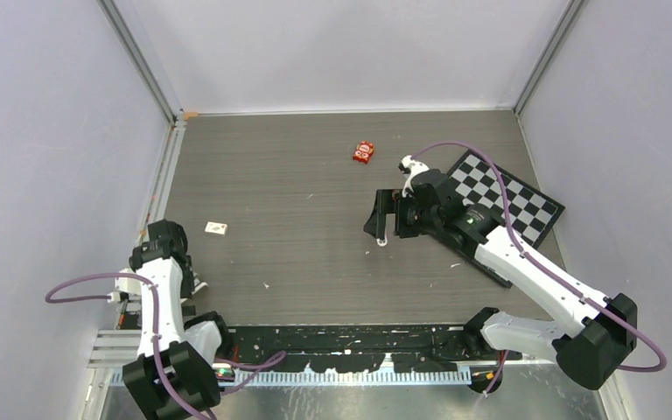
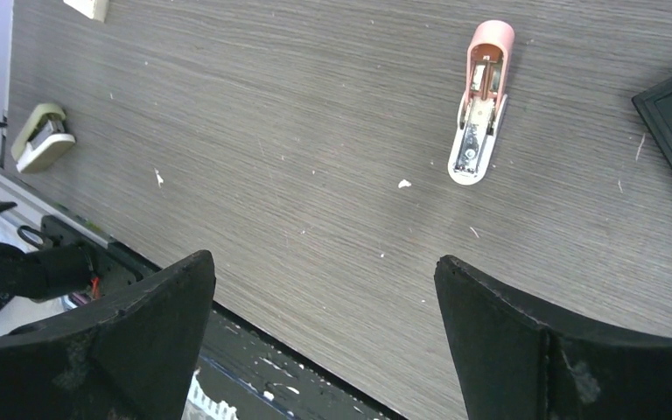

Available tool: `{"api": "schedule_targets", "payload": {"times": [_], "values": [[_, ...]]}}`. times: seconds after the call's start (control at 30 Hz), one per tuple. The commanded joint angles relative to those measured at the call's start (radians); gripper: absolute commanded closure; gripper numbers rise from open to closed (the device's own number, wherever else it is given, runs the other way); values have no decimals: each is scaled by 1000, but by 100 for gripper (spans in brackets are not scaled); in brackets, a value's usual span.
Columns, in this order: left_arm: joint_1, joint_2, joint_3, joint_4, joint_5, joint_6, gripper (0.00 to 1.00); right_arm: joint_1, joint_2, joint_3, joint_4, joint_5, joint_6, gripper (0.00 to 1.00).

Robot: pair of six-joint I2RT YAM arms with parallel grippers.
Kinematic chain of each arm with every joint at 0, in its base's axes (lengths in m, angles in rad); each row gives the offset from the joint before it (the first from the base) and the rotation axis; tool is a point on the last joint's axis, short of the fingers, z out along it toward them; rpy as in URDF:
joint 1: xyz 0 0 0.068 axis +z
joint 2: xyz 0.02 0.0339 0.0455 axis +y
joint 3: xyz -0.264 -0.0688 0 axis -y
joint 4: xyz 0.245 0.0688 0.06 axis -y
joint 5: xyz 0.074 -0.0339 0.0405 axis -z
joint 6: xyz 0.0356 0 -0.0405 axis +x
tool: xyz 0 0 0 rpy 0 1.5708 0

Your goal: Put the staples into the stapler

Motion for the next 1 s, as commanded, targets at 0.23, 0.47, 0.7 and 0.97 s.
{"api": "schedule_targets", "payload": {"times": [0.23, 0.47, 0.7, 0.97], "values": [[105, 53, -39, 153, -55, -12, 0, 3, -47, 32, -37, -51, -41, 0], [174, 152, -55, 203, -32, 15, 0, 4, -67, 44, -50, -53, -42, 0], [195, 167, -69, 232, -61, 21, 13, 3, -72, 41, -45, -51, -26, 0], [243, 238, -44, 224, -37, 33, 29, 3, -96, 31, -38, -43, -7, 0]]}}
